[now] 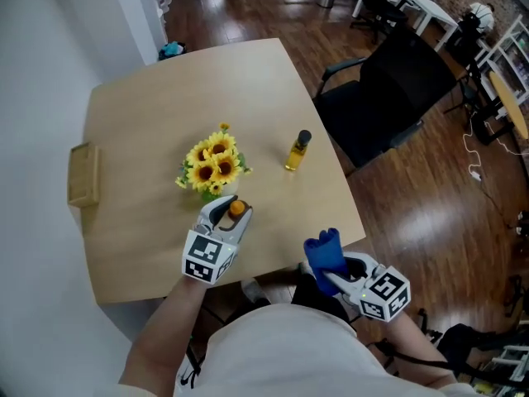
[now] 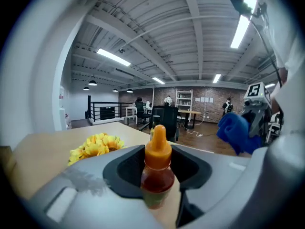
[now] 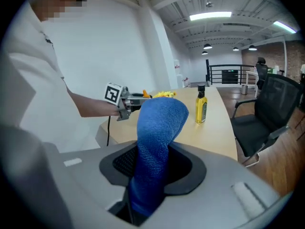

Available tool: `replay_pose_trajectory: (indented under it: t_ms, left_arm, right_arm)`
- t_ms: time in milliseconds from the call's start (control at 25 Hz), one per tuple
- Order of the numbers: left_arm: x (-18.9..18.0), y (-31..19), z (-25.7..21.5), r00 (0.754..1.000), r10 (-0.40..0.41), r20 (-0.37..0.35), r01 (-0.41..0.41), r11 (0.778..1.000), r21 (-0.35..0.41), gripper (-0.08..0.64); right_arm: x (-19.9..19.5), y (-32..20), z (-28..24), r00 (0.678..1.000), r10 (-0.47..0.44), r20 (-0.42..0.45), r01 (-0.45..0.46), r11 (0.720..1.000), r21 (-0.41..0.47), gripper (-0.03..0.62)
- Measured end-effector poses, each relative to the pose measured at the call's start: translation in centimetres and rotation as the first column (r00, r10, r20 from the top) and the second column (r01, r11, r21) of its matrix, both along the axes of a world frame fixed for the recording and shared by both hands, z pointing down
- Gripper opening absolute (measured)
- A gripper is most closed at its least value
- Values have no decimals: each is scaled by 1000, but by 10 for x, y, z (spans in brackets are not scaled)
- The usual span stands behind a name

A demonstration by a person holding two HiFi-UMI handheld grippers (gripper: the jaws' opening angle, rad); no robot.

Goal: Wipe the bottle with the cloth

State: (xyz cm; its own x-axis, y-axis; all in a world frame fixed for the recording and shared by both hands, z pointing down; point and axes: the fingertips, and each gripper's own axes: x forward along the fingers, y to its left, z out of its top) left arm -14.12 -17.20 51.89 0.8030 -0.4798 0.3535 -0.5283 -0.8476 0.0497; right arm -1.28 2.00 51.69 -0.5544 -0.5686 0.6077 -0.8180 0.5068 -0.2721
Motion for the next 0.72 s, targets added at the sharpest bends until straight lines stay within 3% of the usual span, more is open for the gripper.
replay_pose_trajectory:
  t_ms: [320, 640, 720]
  left_arm:
    - [-13, -19, 57, 999, -26, 43, 26, 1000, -5, 164]
    - [-15, -20, 64, 998, -38, 54, 36, 998, 51, 173]
    - [-17, -19, 57, 997, -54, 49, 50, 996, 74, 215]
  right_arm:
    - [5, 32, -7, 998, 65, -18, -66, 997, -34, 146]
    - [-13, 31, -13, 999, -3, -32, 2, 1000, -26, 146]
    - [-18, 28, -13, 998, -41, -37, 40, 999, -21, 146]
